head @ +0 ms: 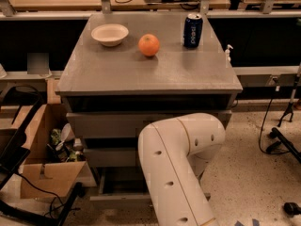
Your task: Open bottom drawer
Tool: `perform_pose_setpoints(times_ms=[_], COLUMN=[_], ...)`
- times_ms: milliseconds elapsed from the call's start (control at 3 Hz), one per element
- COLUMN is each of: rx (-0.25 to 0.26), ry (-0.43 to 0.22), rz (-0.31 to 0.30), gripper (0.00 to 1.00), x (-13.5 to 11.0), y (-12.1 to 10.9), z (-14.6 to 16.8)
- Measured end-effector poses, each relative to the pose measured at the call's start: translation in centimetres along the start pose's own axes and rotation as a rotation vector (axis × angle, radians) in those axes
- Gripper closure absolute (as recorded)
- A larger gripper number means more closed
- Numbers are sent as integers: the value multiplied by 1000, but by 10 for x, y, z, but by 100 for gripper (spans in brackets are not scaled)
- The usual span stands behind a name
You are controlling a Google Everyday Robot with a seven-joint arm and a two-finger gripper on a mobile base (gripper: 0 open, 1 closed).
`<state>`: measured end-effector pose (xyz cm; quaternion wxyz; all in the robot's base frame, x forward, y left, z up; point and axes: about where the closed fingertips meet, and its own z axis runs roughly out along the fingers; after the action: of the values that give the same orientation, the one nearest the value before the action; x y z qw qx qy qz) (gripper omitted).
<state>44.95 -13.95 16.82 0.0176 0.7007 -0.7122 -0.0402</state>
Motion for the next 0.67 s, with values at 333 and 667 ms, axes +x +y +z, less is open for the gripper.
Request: perform_pose_setpoints(times_ms=[333,667], rx=[0,0], ry=[0,0], rz=[0,0], gripper=[100,100], x=[0,0], y=[0,0], z=[0,0])
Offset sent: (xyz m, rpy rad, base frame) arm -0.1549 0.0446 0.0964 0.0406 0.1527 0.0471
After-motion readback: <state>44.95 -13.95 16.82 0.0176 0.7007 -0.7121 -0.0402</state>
